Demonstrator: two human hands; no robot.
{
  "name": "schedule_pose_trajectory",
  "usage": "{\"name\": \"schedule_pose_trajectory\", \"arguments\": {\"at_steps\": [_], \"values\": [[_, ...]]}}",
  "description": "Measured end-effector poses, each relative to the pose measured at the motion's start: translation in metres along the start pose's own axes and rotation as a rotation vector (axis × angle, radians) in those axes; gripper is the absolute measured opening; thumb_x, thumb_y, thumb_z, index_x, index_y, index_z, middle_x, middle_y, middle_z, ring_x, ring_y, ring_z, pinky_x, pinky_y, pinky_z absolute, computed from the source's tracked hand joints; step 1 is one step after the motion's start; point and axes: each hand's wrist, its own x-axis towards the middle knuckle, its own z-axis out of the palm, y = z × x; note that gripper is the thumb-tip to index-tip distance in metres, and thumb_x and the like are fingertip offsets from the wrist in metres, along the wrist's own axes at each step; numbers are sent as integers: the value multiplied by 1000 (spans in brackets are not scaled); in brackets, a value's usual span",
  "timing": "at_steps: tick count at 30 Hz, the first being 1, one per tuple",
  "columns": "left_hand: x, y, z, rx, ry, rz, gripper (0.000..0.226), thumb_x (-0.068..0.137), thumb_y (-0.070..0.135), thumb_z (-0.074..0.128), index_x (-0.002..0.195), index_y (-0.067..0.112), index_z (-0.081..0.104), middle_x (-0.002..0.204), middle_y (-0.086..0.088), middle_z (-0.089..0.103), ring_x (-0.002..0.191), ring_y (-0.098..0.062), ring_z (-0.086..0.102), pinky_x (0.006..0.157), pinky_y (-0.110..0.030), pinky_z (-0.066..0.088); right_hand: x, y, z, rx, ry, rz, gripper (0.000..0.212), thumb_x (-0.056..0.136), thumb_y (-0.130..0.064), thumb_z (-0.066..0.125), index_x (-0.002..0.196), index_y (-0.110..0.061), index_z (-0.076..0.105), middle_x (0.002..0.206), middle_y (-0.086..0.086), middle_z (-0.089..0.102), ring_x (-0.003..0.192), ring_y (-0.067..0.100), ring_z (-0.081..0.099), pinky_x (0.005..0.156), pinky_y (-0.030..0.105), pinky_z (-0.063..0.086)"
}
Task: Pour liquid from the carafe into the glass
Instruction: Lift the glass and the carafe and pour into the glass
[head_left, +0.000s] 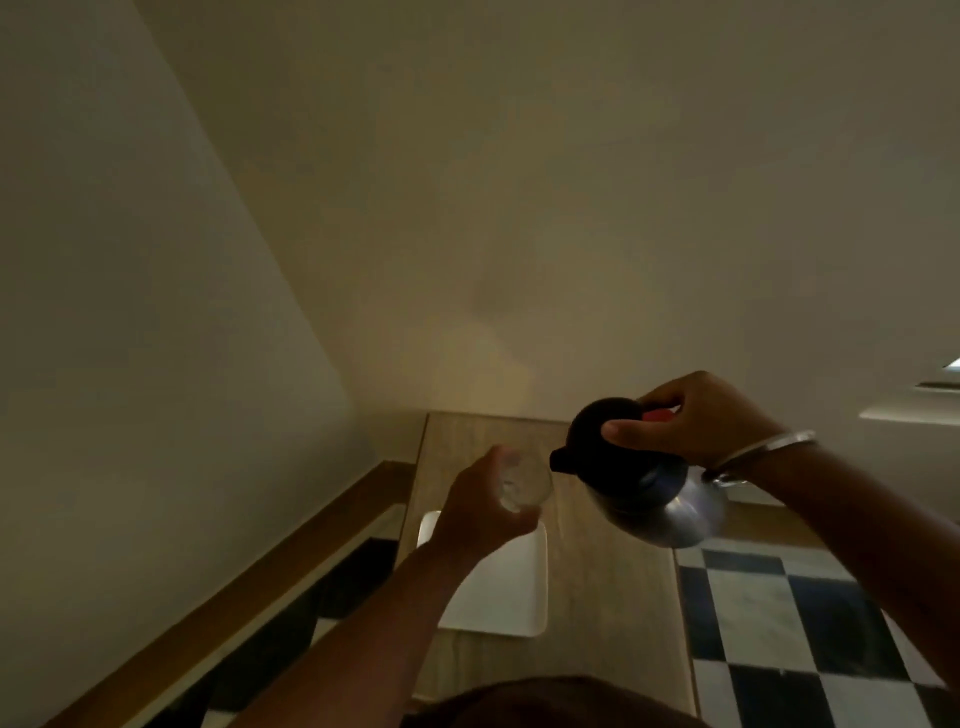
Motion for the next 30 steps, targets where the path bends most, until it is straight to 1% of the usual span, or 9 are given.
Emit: {"name": "schedule_pose_trajectory", "arguments": {"at_steps": [1, 4, 8, 14, 17, 20, 23, 25, 30], "values": [[-1, 9, -3, -14, 11, 19, 68, 63, 36, 83, 124, 25, 54, 115, 10, 62, 95, -4, 62, 72, -5, 44, -1, -10, -8, -27, -9, -15, 86, 40, -89, 56, 86, -19, 77, 75, 0, 76, 71, 14, 72, 73, 41, 62], [-2, 30, -11, -66, 68, 72, 66, 62, 43, 82, 121, 28, 55, 114, 10, 65, 101, -4, 62, 79, -22, 54, -2, -37, -25, -119, -2, -57, 87, 40, -89, 58, 88, -19, 78, 80, 0, 77, 76, 16, 72, 77, 41, 61], [-3, 47, -21, -72, 126, 144, 64, 62, 50, 80, 118, 34, 54, 110, 12, 66, 96, -3, 62, 75, -25, 55, -3, -65, -37, -241, 37, -94, 73, 46, -87, 62, 80, -24, 78, 76, -3, 76, 74, 15, 70, 77, 41, 60], [-7, 49, -29, -23, 116, 138, 75, 62, 51, 79, 127, 23, 54, 121, 5, 64, 109, -12, 60, 86, -35, 56, -3, -91, -40, -482, 69, -151, 80, 44, -93, 56, 79, -25, 77, 74, -7, 76, 71, 12, 69, 72, 36, 60], [-13, 47, -28, -25, 115, 119, 74, 62, 50, 79, 126, 26, 53, 122, 8, 63, 108, -9, 59, 84, -30, 55, -4, -101, -37, -587, 94, -182, 82, 43, -93, 54, 80, -24, 76, 70, -7, 74, 66, 10, 68, 65, 28, 57], [-19, 48, -25, -35, 117, 135, 74, 61, 54, 79, 125, 27, 54, 121, 10, 64, 106, -7, 60, 82, -30, 56, -7, -109, -31, -697, 98, -215, 82, 47, -93, 53, 79, -21, 74, 67, -6, 72, 64, 12, 67, 61, 27, 54], [-22, 49, -24, -25, 124, 161, 73, 62, 54, 80, 125, 29, 53, 120, 13, 64, 102, -4, 61, 80, -31, 58, -9, -117, -26, -791, 84, -237, 75, 49, -93, 53, 65, -21, 67, 54, -7, 63, 53, 12, 61, 52, 26, 46], [-23, 48, -24, -15, 135, 172, 72, 63, 53, 81, 125, 30, 53, 121, 13, 64, 99, -4, 62, 79, -30, 58, -11, -122, -22, -843, 77, -247, 71, 50, -91, 53, 60, -22, 61, 50, -9, 58, 49, 11, 56, 50, 25, 42], [-26, 43, -24, -10, 155, 182, 73, 64, 54, 81, 125, 26, 53, 121, 10, 65, 101, -5, 62, 80, -26, 57, -16, -130, -16, -951, 85, -240, 68, 54, -89, 55, 66, -23, 62, 53, -10, 57, 50, 8, 53, 46, 24, 34]]}}
